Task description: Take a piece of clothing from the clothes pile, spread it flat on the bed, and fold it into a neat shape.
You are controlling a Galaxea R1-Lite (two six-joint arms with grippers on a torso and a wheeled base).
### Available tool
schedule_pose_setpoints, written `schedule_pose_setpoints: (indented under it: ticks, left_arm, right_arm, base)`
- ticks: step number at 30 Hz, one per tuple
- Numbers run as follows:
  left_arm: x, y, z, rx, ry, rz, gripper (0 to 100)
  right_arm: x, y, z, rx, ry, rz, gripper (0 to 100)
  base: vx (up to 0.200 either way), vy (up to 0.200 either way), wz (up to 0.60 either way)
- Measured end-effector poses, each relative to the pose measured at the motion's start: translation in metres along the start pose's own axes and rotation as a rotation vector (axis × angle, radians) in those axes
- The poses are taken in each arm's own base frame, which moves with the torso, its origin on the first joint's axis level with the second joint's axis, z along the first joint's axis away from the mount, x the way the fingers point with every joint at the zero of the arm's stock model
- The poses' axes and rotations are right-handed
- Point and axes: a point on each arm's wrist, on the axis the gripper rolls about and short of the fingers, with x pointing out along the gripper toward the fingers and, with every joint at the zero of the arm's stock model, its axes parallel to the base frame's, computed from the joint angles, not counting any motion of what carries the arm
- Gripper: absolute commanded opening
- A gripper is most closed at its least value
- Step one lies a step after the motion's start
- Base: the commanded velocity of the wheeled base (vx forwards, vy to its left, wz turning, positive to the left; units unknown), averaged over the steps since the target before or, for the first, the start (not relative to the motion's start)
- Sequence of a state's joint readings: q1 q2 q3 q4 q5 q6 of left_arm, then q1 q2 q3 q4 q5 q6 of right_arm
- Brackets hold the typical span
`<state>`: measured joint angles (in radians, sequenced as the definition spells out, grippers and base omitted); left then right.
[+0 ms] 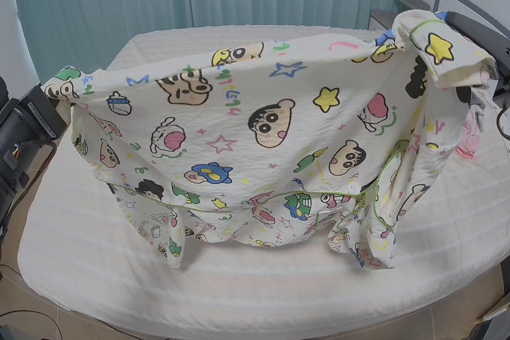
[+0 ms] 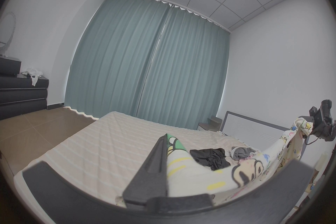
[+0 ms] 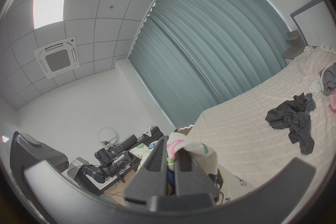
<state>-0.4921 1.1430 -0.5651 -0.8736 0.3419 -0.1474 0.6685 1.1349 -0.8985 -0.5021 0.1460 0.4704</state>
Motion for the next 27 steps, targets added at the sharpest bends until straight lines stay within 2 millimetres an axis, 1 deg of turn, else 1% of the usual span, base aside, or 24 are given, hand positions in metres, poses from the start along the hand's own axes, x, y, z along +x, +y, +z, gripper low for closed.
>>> schedule_pose_setpoints:
  ticks: [10, 16, 27]
  left_arm:
    - [-0.006, 0.001, 0.0, -0.009, -0.002, -0.008, 0]
    - [-0.013, 0.0, 0.003, -0.022, -0.013, -0.029, 0]
    - [-0.025, 0.004, 0.0, -0.02, -0.005, -0.035, 0]
  right_arm:
    - [-0.016, 0.005, 0.002, -0.011, -0.006, 0.041, 0]
    - [-0.026, 0.011, 0.004, -0.024, -0.004, 0.104, 0]
    - [-0.04, 0.017, 0.009, -0.027, -0.03, 0.143, 0]
  base:
    - [-0.2, 0.0, 0.0]
    - [-0.2, 0.0, 0.0]
    - [0.0, 0.0, 0.0]
